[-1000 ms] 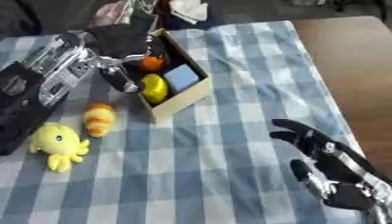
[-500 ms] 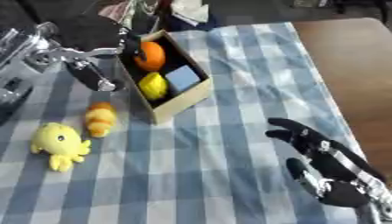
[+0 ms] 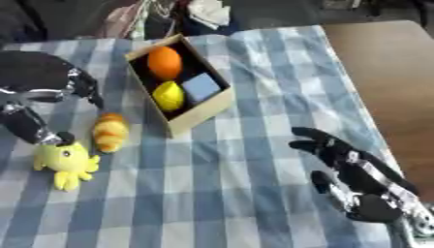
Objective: Pick up objects on the table and place them in the box.
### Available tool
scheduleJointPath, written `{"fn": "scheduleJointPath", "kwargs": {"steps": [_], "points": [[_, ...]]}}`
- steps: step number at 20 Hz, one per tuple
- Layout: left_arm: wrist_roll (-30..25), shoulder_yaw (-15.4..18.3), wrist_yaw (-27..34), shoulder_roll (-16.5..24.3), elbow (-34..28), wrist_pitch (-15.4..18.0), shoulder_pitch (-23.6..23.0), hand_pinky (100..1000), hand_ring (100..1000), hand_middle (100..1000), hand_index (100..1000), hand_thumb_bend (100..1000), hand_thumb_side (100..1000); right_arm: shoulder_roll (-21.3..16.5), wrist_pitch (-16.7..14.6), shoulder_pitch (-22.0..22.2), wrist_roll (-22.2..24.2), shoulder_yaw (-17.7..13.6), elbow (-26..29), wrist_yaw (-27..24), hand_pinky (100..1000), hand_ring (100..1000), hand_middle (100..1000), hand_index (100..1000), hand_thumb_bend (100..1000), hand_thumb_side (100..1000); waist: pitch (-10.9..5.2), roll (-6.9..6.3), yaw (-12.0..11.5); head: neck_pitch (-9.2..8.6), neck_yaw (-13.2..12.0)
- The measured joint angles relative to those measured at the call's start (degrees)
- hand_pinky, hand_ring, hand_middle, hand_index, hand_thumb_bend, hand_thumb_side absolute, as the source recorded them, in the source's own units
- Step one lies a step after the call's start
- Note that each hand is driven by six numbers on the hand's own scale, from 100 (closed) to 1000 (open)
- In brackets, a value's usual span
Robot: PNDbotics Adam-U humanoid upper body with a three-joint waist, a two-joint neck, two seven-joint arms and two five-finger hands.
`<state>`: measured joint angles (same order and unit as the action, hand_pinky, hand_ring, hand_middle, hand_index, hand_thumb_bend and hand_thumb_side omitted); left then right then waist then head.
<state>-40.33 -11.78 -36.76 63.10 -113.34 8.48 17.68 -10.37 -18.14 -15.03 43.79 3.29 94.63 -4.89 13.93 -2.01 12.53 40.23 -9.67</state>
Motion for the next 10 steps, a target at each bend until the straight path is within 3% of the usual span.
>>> {"fn": "scheduleJointPath", "kwargs": {"steps": [4, 10], "points": [[-0.59, 1.12, -2.42, 0.43, 0.15, -1.86, -4.52, 740, 688, 681, 822, 510, 219, 0.0, 0.03, 0.07, -0.02, -0.06, 0.0, 0.07, 1000, 925, 975, 1000, 100, 462, 0.0, 0.0, -0.61, 0.0, 0.28], [3.46, 1.12, -8.39, -1.93, 4.75, -3.41, -5.45, 744, 701, 693, 826, 526, 182, 0.0, 0.03, 0.18, -0.02, -0.07, 0.0, 0.28, 1000, 925, 975, 1000, 100, 464, 0.0, 0.0, -0.37, 0.0, 0.37]]}}
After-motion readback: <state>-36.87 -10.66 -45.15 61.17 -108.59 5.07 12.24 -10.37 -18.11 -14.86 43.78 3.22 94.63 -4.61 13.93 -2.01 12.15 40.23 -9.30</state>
